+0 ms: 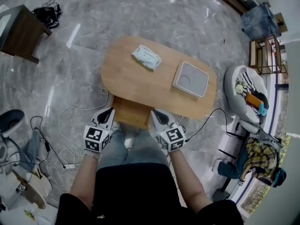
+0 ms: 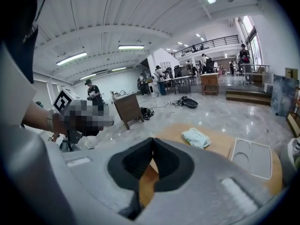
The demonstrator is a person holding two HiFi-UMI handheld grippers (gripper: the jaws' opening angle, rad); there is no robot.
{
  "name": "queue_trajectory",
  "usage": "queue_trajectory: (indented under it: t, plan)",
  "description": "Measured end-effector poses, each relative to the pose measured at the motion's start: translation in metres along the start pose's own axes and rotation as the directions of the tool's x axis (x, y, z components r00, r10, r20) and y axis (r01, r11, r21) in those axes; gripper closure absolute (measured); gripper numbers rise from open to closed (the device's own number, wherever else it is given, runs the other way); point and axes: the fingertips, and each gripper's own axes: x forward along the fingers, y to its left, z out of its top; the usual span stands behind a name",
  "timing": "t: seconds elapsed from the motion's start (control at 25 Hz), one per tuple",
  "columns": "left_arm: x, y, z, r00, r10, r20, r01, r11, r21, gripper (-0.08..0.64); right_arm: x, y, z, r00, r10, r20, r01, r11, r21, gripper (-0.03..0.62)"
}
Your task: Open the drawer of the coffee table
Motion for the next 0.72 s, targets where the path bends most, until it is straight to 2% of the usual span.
queue_trajectory:
  t: [0.48, 0.72]
  plan:
    - [-0.057, -0.037, 0.114, 0.985, 0.025, 0.168, -0.037, 0.997, 0.073, 0.545, -0.051, 0.029, 0.117, 0.988, 0.079, 0.131, -0.061, 0.989, -0.133, 0.594]
    - [-0.085, -0.057, 0.155, 0.974, 0.019, 0.225, -0.045, 0.993, 0.113, 0.544, -0.078, 0.045, 0.163, 0.974, 0.118, 0.194, -0.083, 0.981, -0.177, 0.594]
